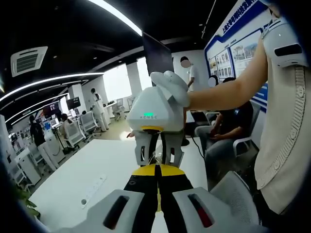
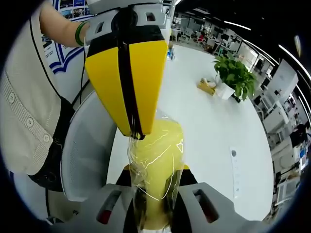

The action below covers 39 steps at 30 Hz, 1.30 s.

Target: Compare the silicone blocks by pressing each to a similar depth, holding the contact briefly, and releasing to observe deformation and rebound differences across the visible hardness samples.

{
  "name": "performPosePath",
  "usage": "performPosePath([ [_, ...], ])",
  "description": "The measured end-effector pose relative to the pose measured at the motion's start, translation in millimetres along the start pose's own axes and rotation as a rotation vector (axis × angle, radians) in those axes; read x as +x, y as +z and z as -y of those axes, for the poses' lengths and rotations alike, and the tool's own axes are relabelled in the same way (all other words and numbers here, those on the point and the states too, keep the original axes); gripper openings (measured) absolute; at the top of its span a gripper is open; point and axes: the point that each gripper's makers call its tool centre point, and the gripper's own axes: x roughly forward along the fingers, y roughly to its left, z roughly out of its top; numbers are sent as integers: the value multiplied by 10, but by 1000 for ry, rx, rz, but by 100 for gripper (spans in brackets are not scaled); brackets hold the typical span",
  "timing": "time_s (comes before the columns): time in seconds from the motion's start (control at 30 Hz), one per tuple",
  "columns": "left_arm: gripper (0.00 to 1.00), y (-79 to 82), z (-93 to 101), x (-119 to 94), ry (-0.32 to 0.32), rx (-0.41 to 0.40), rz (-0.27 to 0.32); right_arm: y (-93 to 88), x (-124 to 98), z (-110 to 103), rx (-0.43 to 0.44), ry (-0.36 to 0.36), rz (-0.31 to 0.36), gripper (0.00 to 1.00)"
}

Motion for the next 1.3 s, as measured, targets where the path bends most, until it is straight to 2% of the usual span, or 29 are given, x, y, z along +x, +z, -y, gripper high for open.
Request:
performPosePath([
  [0.43,0,3,0,12,13,0,2,1,6,30,20,-6,31,7],
  [0.5,0,2,1,8,12,-16,3,-3,11,-35,66,36,30,8],
  [0.53,0,-1,-2,6,14,-20,2,16,10,44,10,-13,40,9],
  [0.57,0,-1,-6,6,18,-23,4,21,9,67,-20,-28,46,9],
  [0.6,0,-3,3,9,14,-30,5,6,15,16,-1,-6,41,9],
  [0.67,0,-13,4,8,18,-26,3,10,25,23,-4,-11,40,10],
  [0.77,0,-14,8,3,19,-29,7,30,27,39,-32,-21,65,11],
  [0.93,0,43,-6,-12,20,-48,35,124,11,-3,26,14,149,12],
  [1.3,0,48,-26,-25,25,-38,35,141,20,37,17,1,169,15],
])
